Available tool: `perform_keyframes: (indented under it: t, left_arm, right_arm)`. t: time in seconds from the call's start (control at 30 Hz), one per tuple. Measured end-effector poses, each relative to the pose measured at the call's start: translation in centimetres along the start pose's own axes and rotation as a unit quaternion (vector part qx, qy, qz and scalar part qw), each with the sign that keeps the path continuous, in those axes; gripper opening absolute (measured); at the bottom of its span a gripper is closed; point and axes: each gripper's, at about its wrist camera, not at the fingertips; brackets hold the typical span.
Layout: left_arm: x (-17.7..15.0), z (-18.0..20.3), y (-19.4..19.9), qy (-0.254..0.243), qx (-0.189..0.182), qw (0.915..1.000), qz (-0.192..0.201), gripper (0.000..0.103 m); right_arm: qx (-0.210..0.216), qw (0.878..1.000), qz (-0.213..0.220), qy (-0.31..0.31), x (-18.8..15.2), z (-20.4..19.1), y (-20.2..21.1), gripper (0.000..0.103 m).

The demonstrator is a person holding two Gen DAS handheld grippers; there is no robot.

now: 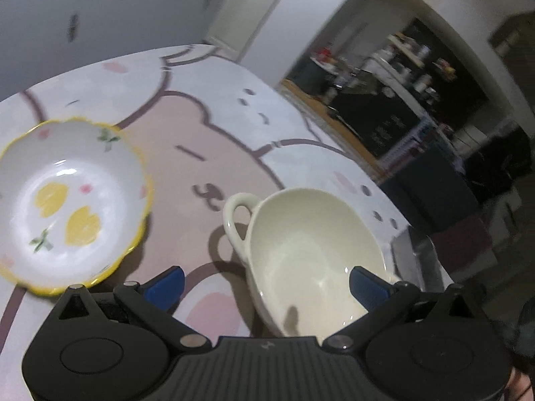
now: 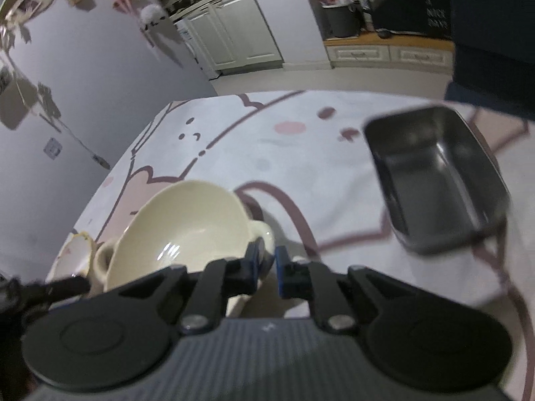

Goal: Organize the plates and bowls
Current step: 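Move both grippers to the cream two-handled bowl and grasp its rim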

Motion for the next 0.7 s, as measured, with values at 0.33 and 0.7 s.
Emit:
perform_keyframes:
  t: [0.33, 0.7]
  left_arm:
    - [1.6, 1.5, -3.0, -0.097, -0.025, 0.9948, -0.018, 0.081]
    - [2.7, 2.5, -6.0, -0.140, -0.044, 0.9879, -0.050, 0.047]
  right_arm:
    - [-0.003, 0.999, 0.002, -0.050, -5.0, 2.3, 4.5, 0.014]
    - [-0.048, 0.994, 0.055, -0.080, -3.9, 5.8, 7.8, 0.000]
Point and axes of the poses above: each gripper's, at about its wrist camera, not at the fingertips, and y roughly against the way its jaws point, z to its right, x to its top, and after that the axes turned 5 degrees about y, right-handed
